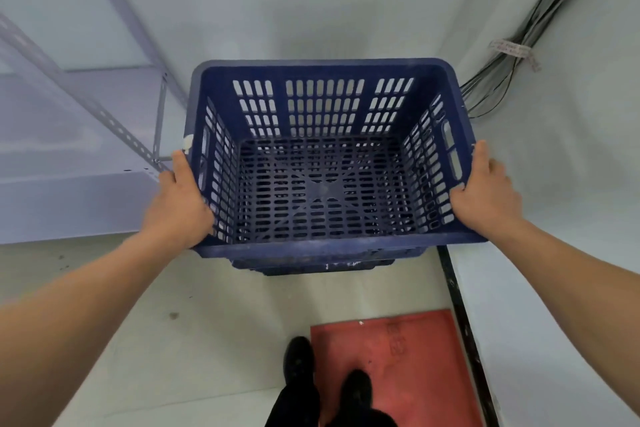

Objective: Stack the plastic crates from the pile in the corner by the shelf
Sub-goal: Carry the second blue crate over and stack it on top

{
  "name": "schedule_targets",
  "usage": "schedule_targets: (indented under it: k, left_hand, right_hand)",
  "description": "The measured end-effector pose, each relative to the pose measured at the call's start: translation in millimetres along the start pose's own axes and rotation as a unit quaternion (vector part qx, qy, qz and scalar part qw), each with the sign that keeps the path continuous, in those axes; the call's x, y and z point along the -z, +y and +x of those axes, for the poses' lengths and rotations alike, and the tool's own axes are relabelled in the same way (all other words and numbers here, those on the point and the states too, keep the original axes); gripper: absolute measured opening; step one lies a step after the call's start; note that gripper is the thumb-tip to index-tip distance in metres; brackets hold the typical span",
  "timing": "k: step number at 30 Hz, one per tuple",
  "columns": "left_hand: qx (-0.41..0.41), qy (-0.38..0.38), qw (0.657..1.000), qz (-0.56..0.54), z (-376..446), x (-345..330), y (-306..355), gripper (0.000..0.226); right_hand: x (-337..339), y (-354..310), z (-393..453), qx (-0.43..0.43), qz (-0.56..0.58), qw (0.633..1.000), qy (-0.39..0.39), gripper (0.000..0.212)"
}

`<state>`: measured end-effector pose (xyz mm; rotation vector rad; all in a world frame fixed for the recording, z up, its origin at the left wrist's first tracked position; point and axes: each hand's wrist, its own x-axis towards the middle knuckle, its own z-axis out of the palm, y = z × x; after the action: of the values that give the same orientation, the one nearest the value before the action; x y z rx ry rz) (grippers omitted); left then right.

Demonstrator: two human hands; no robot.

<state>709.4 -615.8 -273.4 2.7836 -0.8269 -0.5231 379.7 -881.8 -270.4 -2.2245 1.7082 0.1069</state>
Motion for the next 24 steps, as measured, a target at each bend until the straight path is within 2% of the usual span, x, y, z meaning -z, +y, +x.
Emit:
schedule_targets:
  k: [3,7,10,14,15,19,24]
  left_hand:
    - [-0.015,-0.022,0.999,0.026,1,7,-1,0.084]
    - [-0.057,0.004,0.994,0.095,-22,8,22,0.074]
    - [-0.064,-0.045,0.99,0.117,-60,7,50,0.069]
    - [-0.076,-0.15,0.977,0.133,-111,0,67,0.061]
    - [-0.089,-0.151,0.974,0.145,-121,-2,68,0.059]
    - [-0.113,-0.078,0.983,0.123,-154,2,74,0.055]
    - [-0.16,-0.065,0.98,0.102,-179,7,88,0.055]
  right_hand:
    - [-1,-9,-21,-0.005,-0.039,0.999,-0.003,0.094]
    - [-8,-12,-53,0.02,-0.016,1.0,-0.004,0.091]
    - [1,-7,-79,0.041,0.02,0.998,-0.032,0.087]
    - [18,6,-108,0.068,0.056,0.995,-0.056,0.084]
    - [21,10,-114,0.071,0.065,0.994,-0.057,0.083]
    - [32,25,-138,0.079,0.083,0.992,-0.05,0.08]
    - [39,38,-173,0.073,0.117,0.989,-0.045,0.08]
